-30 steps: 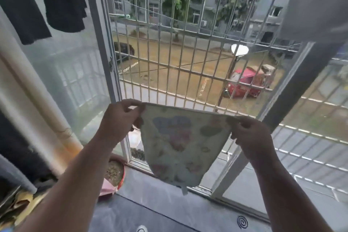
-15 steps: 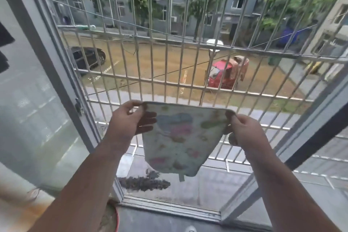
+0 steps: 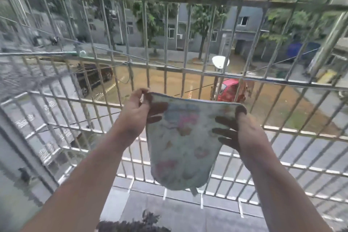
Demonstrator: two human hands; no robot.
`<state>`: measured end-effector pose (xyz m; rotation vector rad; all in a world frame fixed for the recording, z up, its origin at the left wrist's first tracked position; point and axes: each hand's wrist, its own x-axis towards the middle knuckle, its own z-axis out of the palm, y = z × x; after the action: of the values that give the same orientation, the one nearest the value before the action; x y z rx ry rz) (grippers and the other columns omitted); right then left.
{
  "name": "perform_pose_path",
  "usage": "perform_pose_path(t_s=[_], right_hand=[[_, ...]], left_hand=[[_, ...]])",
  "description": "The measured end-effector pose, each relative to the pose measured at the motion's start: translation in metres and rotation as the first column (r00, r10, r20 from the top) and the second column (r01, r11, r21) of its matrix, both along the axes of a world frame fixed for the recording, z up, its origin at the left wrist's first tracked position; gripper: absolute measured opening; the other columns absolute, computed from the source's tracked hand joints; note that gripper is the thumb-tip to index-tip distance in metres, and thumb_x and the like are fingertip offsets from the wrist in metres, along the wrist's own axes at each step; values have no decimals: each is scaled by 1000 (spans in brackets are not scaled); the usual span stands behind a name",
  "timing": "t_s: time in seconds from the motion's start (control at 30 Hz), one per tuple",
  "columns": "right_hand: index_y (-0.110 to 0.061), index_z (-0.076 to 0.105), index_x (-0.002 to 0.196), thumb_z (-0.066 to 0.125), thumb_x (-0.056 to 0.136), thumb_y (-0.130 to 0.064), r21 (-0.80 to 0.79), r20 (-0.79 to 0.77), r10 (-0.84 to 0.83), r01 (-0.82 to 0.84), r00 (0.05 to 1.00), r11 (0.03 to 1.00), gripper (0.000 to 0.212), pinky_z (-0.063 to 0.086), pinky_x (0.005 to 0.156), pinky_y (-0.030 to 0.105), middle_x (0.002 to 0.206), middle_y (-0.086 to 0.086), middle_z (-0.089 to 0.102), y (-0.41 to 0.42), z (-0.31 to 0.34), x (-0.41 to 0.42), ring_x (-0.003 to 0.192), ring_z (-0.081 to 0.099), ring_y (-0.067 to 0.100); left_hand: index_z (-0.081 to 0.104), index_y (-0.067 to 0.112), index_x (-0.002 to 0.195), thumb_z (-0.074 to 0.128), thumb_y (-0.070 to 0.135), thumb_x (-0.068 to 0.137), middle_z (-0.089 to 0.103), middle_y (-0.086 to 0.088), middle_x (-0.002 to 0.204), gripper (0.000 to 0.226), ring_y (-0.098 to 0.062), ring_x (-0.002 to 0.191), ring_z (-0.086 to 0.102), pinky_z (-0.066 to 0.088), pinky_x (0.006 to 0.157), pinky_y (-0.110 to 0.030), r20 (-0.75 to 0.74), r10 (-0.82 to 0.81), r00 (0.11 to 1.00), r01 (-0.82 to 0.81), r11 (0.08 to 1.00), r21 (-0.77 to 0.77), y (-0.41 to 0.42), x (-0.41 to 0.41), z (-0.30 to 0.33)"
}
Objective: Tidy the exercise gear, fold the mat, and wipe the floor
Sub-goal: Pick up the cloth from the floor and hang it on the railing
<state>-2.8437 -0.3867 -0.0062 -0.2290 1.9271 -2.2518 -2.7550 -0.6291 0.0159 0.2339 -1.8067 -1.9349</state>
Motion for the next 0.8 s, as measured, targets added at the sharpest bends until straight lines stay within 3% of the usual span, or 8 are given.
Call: perform_pose_path(t_s=[0.13,0.23,0.4,0.53,0.6,0.73,0.8], right_hand=[[-19,59,113,39,102,-48,-10,-126,-36,35,991,999,37,57,62,32,106,9,75,-15,19,-55,78,73,24],[-21,54,106,39,102,-46,-41,-186,-53,46,981,998,29,57,67,36,106,8,74,-27,37,-85,79,72,22],[-21,58,114,45,88,-58,-84,-324,-79,55,943,995,46,60,65,31,107,4,74,-41,69,-120,85,74,22],[-28,57,102,44,97,-51,-145,-355,-134,87,925,986,26,59,65,34,97,-3,74,-60,87,-149,80,72,18],[-29,55,101,42,101,-47,-175,-346,-171,115,923,978,22,58,69,36,99,-2,72,-70,96,-162,82,72,18],[-28,51,111,45,92,-59,-188,-402,-203,137,893,973,37,55,85,39,117,0,69,-84,114,-188,105,69,18],[-26,49,116,45,91,-62,-163,-440,-210,152,873,975,44,54,85,34,121,-4,66,-92,119,-200,109,66,14]], left_hand=[[45,19,103,36,18,106,76,-12,96,9,-31,92,73,56,88,-51,-134,25,991,-38,995,-97,-18,-56,12],[48,21,98,42,20,103,75,-18,96,7,-34,92,73,56,88,-51,-215,57,975,-91,984,-150,-30,-88,26],[49,12,108,46,18,103,74,-13,95,9,-28,90,73,58,85,-47,-285,0,959,-81,958,-274,-52,-136,60],[50,13,107,45,17,103,75,-1,90,7,-21,89,73,57,86,-48,-300,-88,950,-7,954,-301,-71,-176,82],[48,13,106,45,17,103,72,-4,94,6,-22,91,72,54,87,-51,-317,-120,941,23,955,-295,-79,-196,92],[48,25,100,45,21,104,67,-18,106,6,-22,95,70,53,82,-51,-430,-148,891,-30,925,-380,-94,-234,114],[48,26,102,47,16,101,65,-13,102,10,-18,90,67,52,80,-52,-472,-147,869,-97,886,-454,-101,-254,118]])
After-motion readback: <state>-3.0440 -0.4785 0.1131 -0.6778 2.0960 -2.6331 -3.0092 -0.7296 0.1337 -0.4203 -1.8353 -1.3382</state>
